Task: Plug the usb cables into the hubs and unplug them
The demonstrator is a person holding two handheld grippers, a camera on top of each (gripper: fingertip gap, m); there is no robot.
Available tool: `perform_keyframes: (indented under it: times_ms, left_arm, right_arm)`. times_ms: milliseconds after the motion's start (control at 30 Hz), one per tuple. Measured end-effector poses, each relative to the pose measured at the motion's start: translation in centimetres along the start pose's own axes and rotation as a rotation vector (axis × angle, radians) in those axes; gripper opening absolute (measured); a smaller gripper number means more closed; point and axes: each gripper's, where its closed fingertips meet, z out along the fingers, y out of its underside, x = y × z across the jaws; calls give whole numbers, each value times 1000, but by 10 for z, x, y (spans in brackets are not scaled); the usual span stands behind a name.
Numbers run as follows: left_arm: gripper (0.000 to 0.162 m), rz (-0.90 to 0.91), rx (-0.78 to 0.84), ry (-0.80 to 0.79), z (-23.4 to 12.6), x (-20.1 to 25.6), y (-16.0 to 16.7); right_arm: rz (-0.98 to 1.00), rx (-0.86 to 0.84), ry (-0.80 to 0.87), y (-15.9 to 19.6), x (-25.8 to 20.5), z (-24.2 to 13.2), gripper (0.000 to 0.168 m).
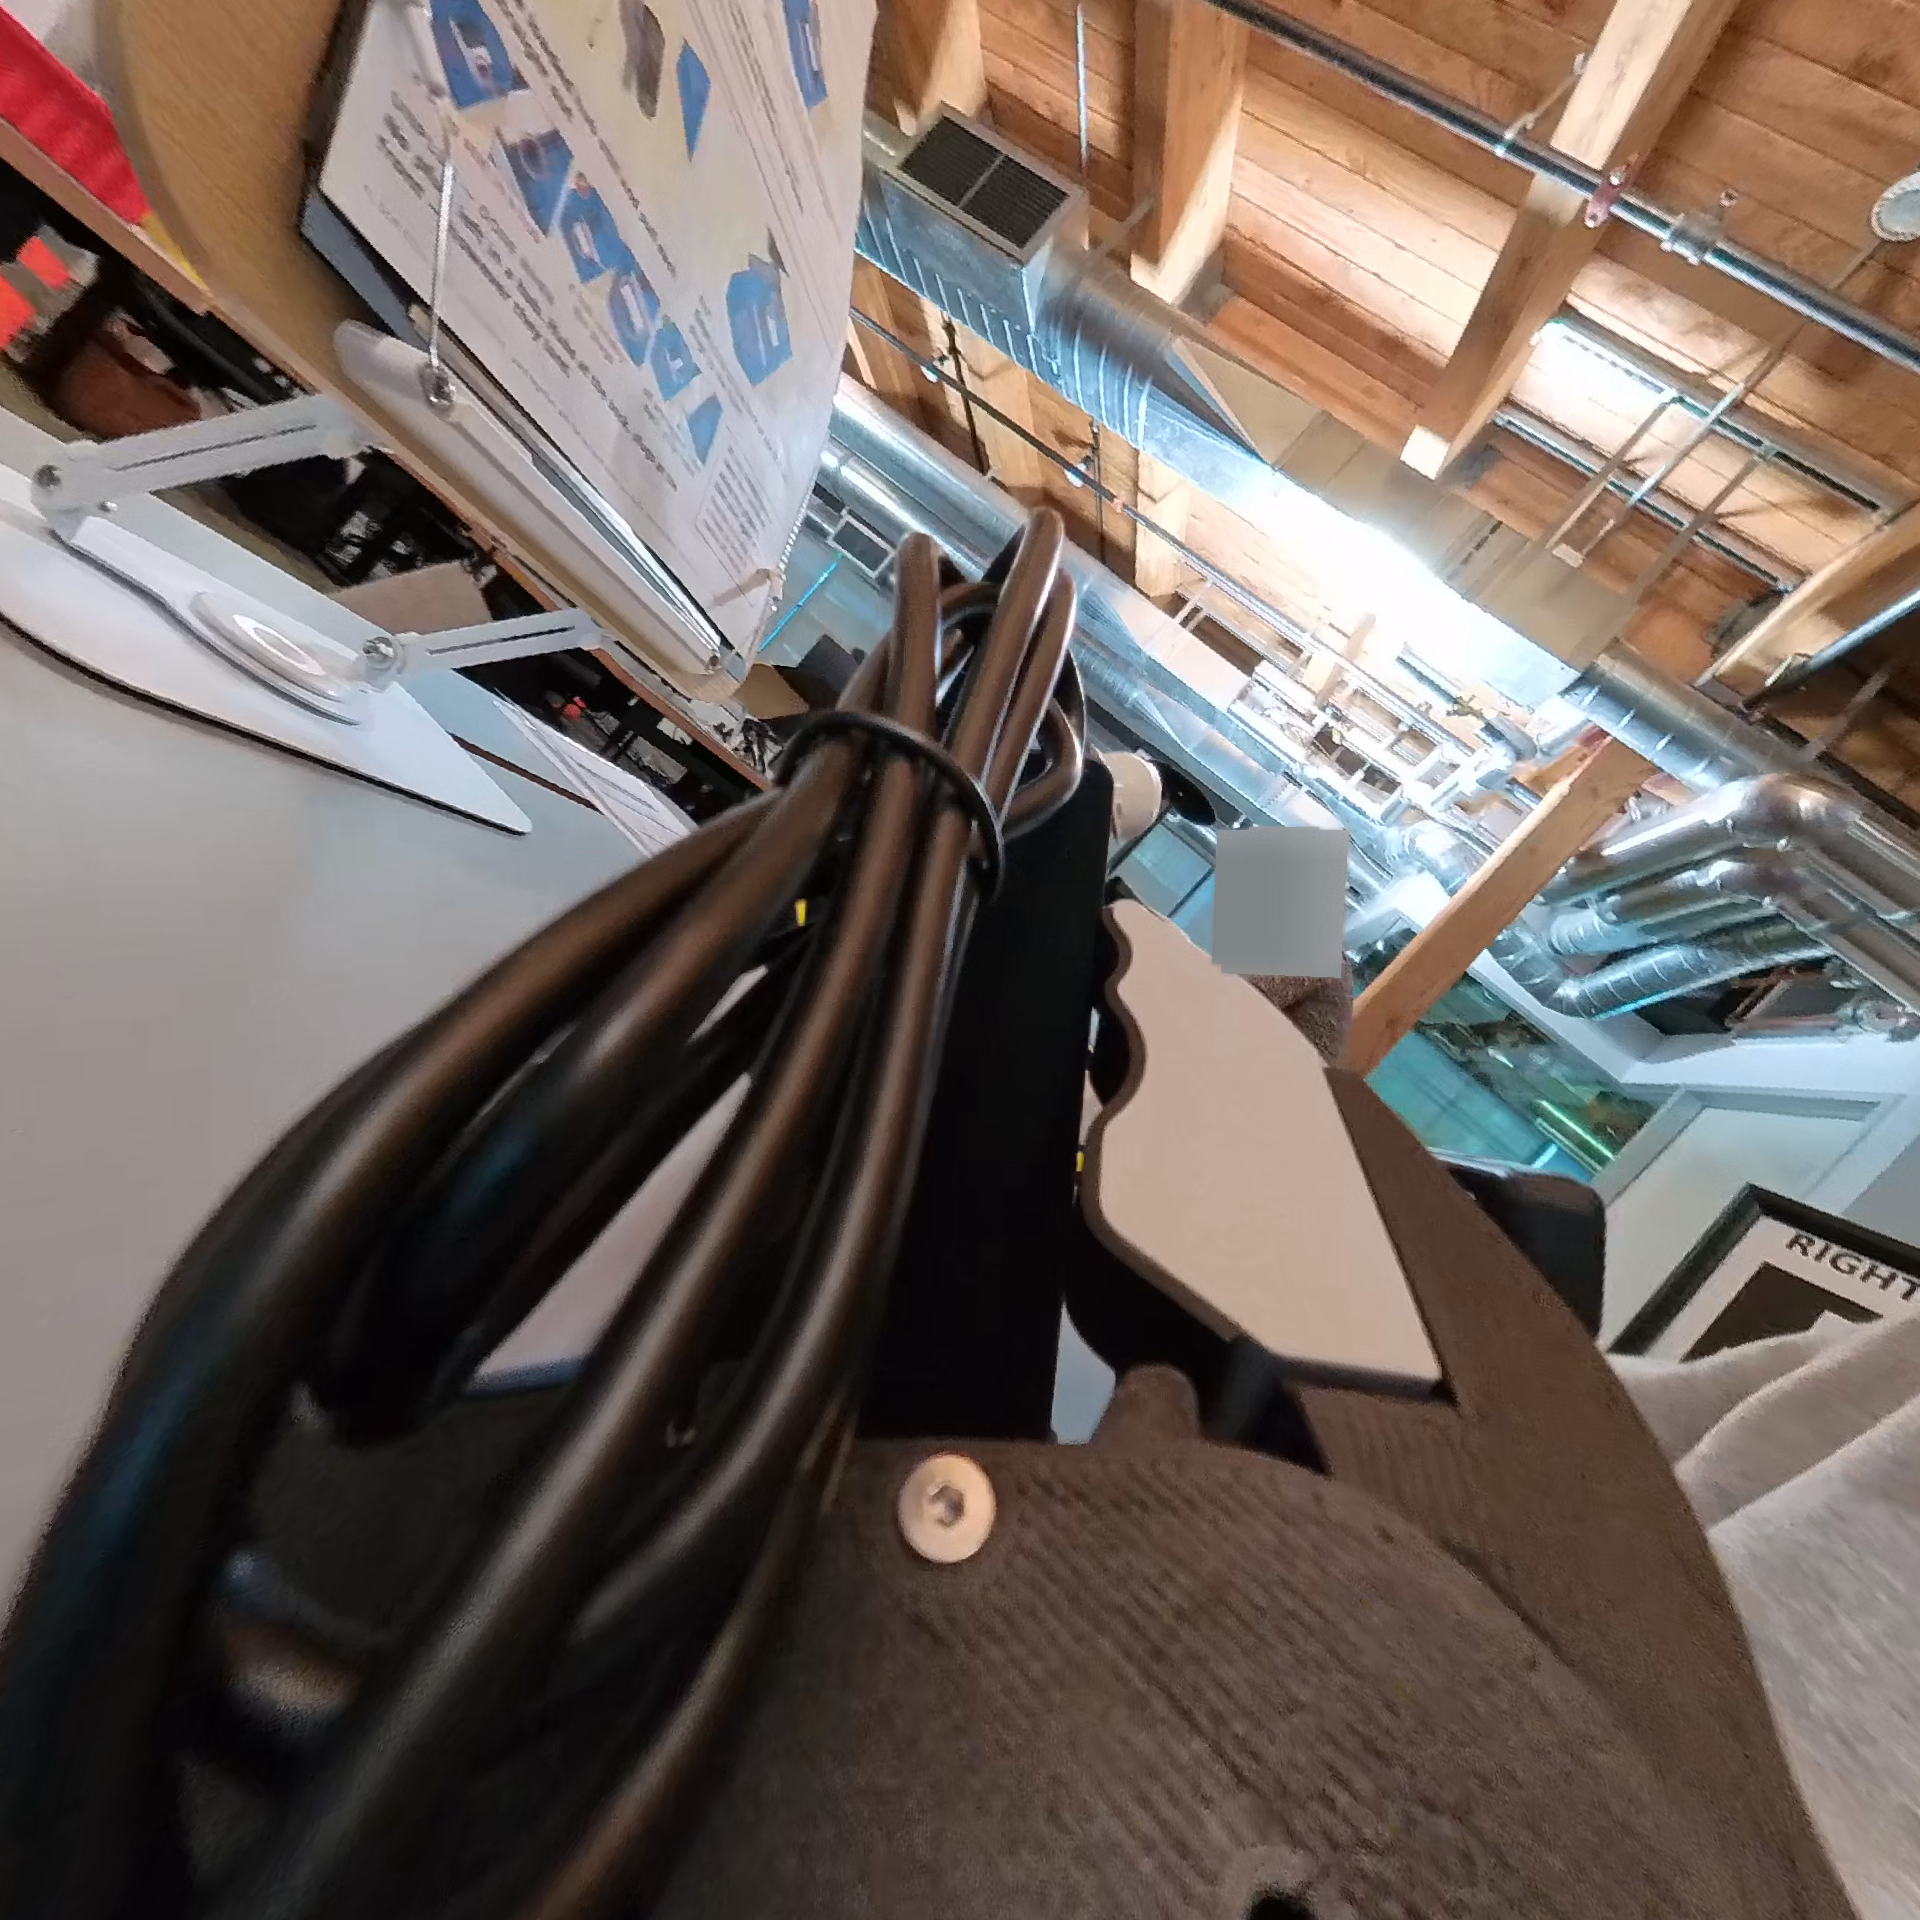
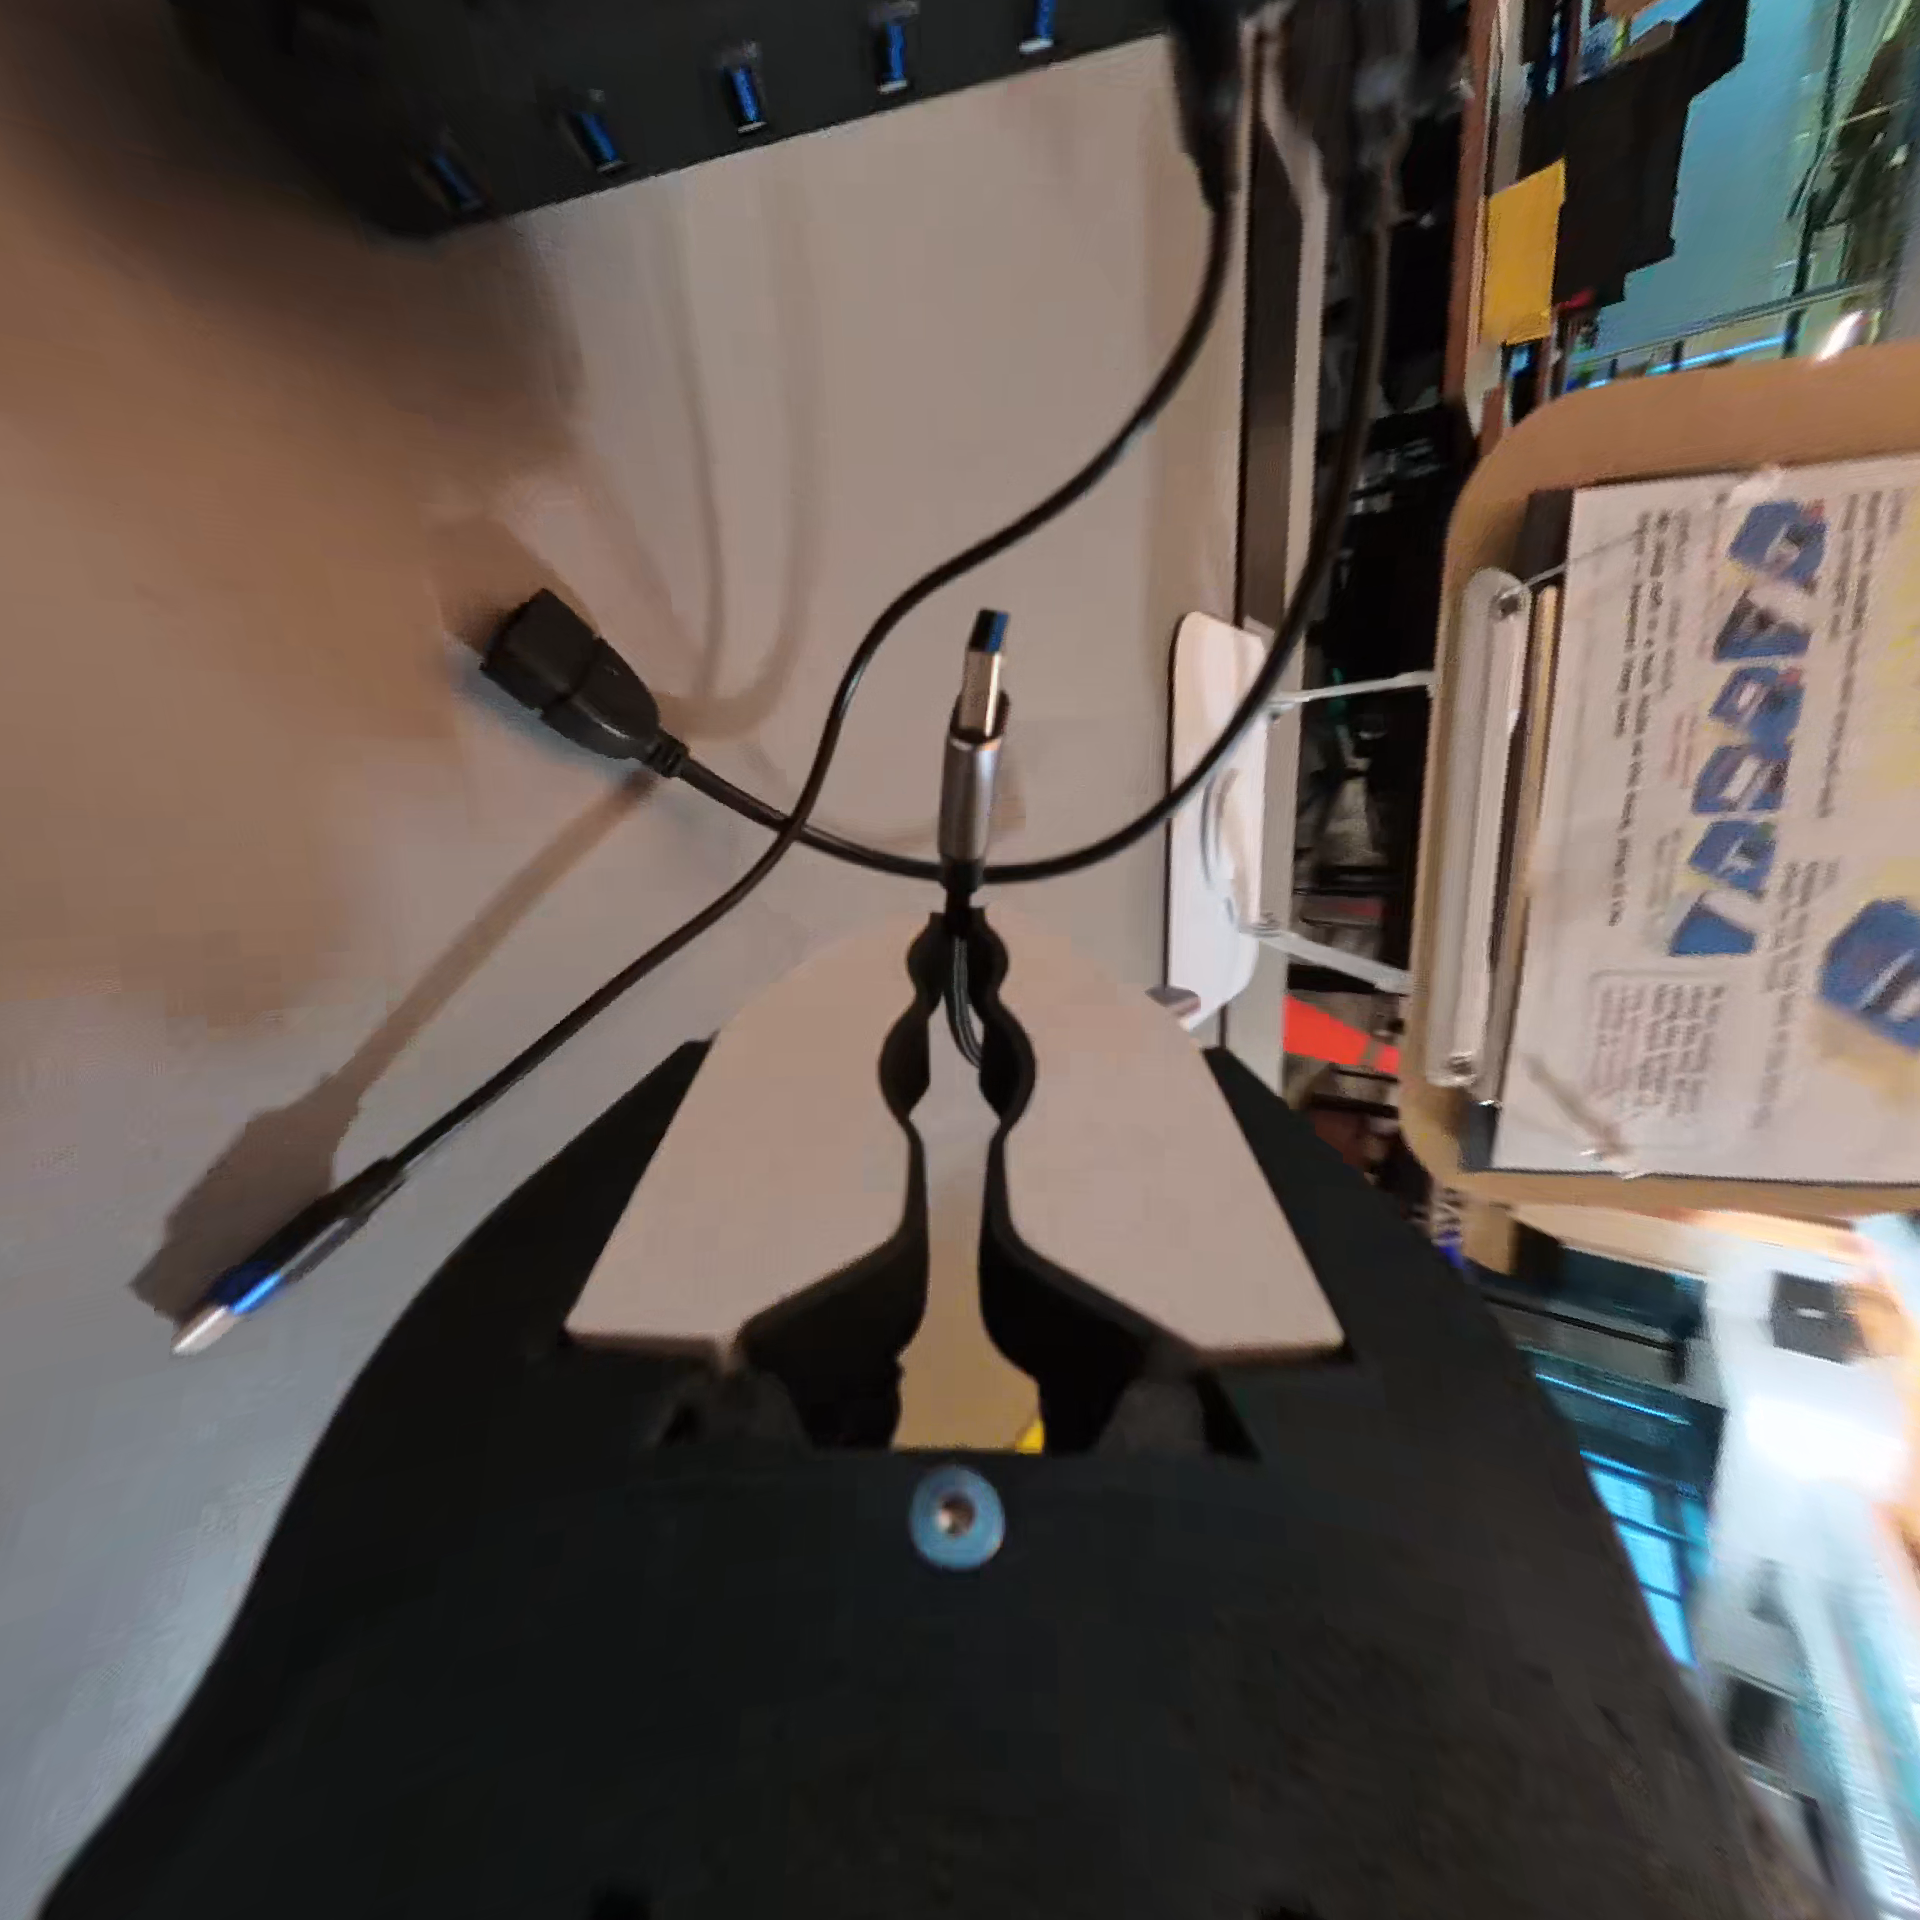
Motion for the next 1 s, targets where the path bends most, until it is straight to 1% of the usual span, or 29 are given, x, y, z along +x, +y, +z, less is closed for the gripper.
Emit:
perform_keyframes:
  times_ms: [33,100,233,300,467,633,800,1000]
  left_arm:
    - [51,12,-2,8,1,2,1]
    - [51,53,-12,21,2,8,3]
    - [50,174,-20,16,5,18,7]
    - [50,203,-19,1,7,20,10]
    - [49,196,13,-31,9,20,11]
    - [49,140,36,-26,9,16,9]
    - [49,120,59,-48,9,11,7]
    - [50,134,71,-68,10,12,9]
  right_arm:
    - [-47,-24,8,-4,0,2,4]
    - [-115,-48,23,-15,-1,6,4]
    - [-169,-109,70,-32,7,12,4]
    - [-193,-158,95,-37,11,19,4]
    - [-190,-257,122,-44,10,33,4]
    - [-125,-225,166,-51,17,31,4]
    - [-154,-218,224,-56,19,35,4]
    - [-132,-227,198,-57,16,39,4]
